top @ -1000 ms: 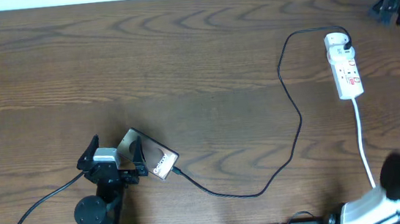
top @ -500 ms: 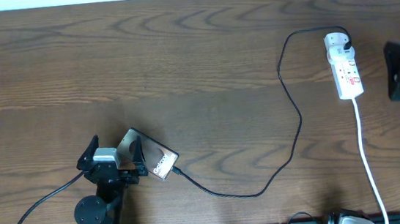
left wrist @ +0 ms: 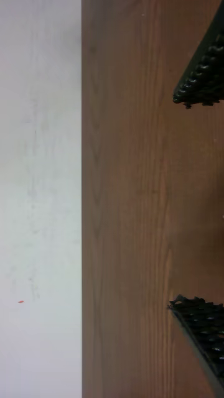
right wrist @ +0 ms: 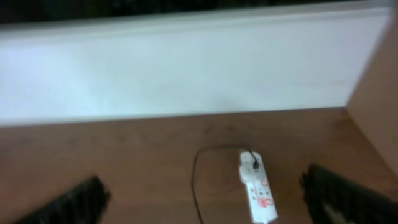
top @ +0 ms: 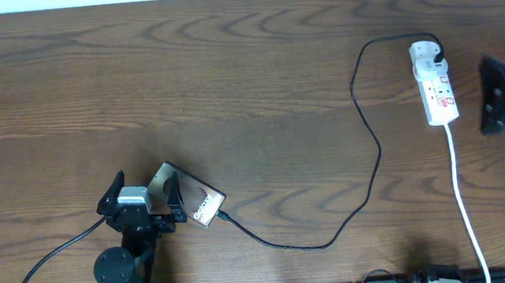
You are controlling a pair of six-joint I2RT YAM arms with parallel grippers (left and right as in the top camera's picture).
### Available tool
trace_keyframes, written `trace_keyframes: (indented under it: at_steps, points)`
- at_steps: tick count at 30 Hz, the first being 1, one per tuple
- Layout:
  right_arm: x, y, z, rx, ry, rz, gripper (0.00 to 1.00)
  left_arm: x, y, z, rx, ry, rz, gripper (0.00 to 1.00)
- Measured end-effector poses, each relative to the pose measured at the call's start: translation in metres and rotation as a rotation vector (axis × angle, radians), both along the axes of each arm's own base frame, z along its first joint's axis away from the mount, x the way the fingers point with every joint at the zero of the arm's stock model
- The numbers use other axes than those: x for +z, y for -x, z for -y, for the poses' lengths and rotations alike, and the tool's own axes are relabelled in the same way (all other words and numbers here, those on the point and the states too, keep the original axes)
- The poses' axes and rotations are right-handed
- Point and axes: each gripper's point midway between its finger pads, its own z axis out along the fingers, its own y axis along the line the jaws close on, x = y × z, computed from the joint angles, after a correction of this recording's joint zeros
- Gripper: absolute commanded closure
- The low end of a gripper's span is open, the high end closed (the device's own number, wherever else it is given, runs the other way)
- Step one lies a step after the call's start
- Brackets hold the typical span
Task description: Plug charger to phone and switch on socket
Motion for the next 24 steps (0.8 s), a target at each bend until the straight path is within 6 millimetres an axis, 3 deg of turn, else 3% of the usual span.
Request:
trace_keyframes:
  at_steps: [4,8,11,14,19,24]
  points:
    - [-0.028,-0.033,-0.017,0.084,0.019,0.126,0.01,0.0,0.0,0.0,0.002,0.0,-0.001,0.03]
    - [-0.089,-0.056,-0.036,0.158,0.025,0.201,0.01,0.0,0.0,0.0,0.002,0.0,-0.001,0.03]
    - [-0.134,-0.063,-0.047,0.194,0.03,0.276,0.01,0.0,0.0,0.0,0.002,-0.001,-0.001,0.03]
    - [-0.163,-0.058,-0.054,0.215,0.035,0.394,0.01,0.0,0.0,0.0,0.002,-0.001,-0.001,0.03]
    - [-0.205,-0.033,-0.055,0.222,0.041,0.553,0.01,0.0,0.0,0.0,0.002,0.0,-0.002,0.03]
    - [-0.251,-0.018,-0.053,0.214,0.041,0.558,0.01,0.0,0.0,0.0,0.002,0.0,-0.002,0.03]
